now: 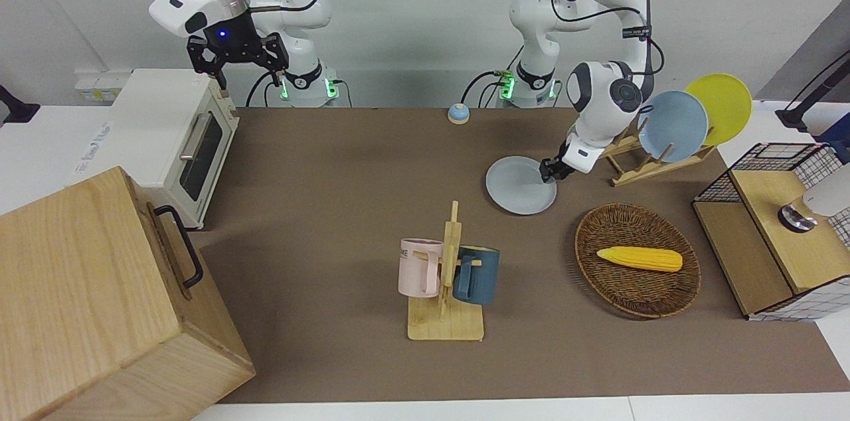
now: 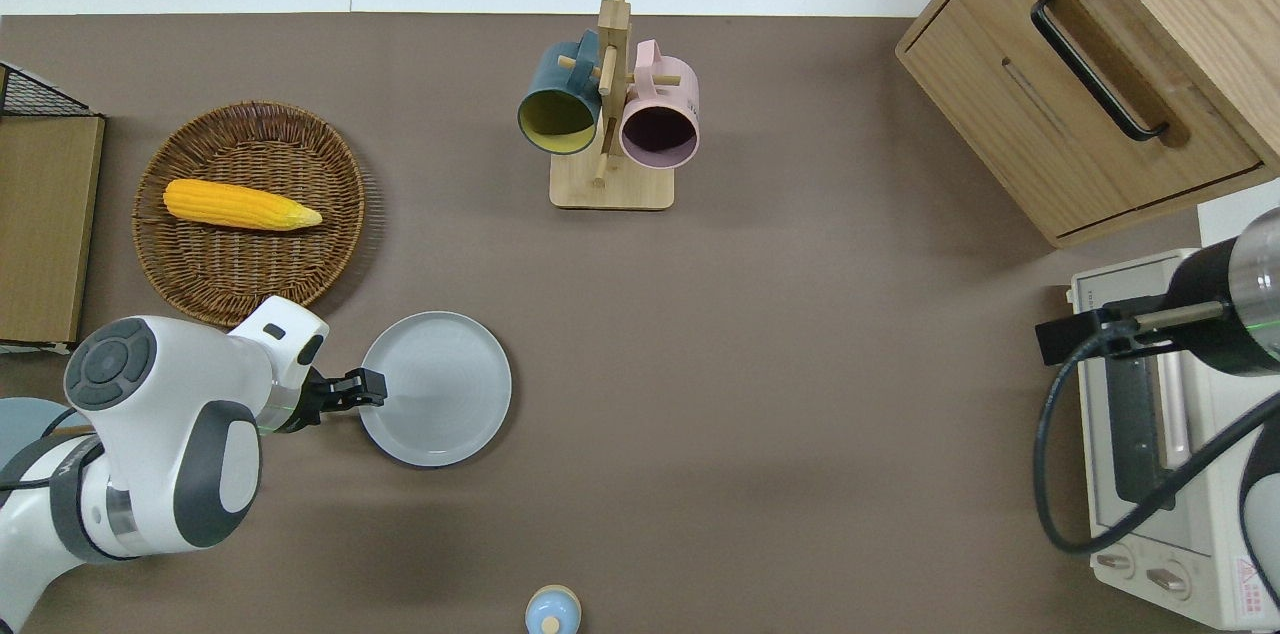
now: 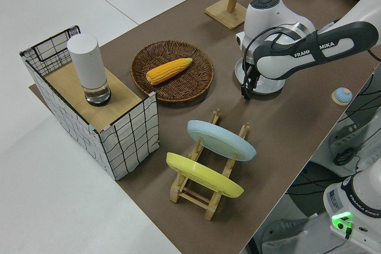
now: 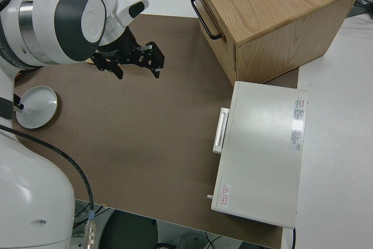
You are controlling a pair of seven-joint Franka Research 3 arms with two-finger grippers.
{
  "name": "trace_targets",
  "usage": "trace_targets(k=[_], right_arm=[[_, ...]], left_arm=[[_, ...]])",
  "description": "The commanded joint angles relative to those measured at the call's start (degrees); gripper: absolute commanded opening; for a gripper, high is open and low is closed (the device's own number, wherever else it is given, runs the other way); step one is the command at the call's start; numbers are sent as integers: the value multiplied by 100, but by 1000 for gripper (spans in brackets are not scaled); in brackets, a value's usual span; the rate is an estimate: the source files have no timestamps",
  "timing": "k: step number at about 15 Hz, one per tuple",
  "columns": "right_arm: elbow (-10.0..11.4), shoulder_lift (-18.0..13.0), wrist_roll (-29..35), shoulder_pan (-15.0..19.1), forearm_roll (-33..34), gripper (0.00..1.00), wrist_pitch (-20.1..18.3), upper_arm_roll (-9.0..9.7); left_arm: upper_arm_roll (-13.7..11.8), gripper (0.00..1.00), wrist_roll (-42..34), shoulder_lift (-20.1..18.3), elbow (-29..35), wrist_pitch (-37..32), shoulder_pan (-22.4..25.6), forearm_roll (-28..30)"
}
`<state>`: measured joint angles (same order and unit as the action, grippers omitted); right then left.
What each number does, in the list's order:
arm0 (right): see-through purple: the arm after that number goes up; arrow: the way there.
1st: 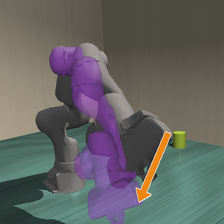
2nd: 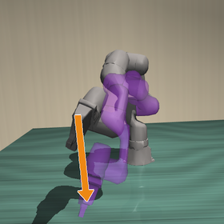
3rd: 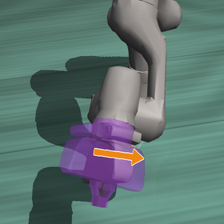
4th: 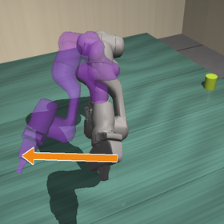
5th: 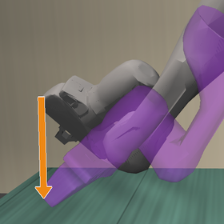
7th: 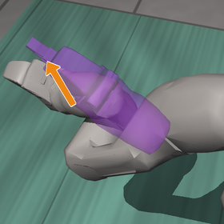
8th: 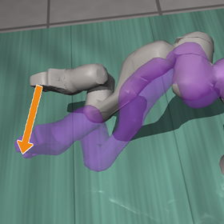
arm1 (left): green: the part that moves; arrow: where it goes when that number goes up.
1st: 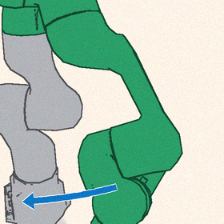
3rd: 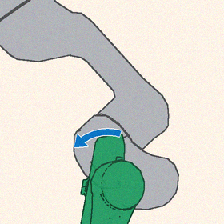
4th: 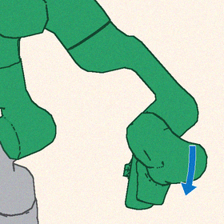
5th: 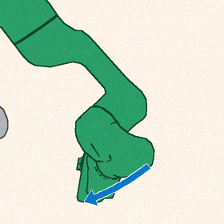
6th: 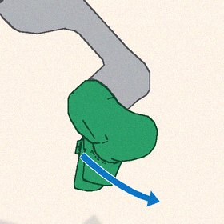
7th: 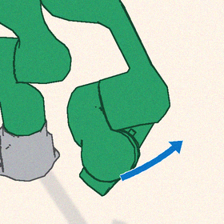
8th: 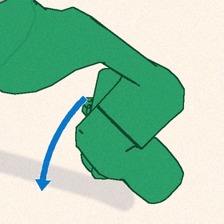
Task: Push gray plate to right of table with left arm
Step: 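Push the gray plate with the left gripper away from the basket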
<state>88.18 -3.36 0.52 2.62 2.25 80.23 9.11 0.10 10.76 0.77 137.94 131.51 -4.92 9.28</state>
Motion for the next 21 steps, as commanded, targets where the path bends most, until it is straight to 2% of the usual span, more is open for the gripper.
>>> trace_targets(k=[1, 2, 3, 6, 11, 17, 21], right_arm=[[23, -59, -43, 46, 3, 996, -68, 30], [23, -59, -43, 46, 3, 996, -68, 30], [23, -59, -43, 46, 3, 996, -68, 30], [23, -59, -43, 46, -5, 996, -68, 30], [23, -59, -43, 46, -5, 996, -68, 30], [23, -59, -43, 46, 3, 996, -68, 30], [23, -59, -43, 46, 3, 996, -68, 30]], left_arm=[[-55, 120, -48, -15, 119, 182, -97, 127], [-28, 23, -65, -15, 119, 173, -97, 127], [24, 0, -65, -15, 119, 173, -97, 127], [165, 0, 14, -15, 119, 173, -97, 127], [648, 0, 488, 2, 102, 278, -97, 127], [1570, 0, 1419, 90, 23, 656, -97, 408], [1940, 0, 1534, 169, -74, 744, -97, 557]])
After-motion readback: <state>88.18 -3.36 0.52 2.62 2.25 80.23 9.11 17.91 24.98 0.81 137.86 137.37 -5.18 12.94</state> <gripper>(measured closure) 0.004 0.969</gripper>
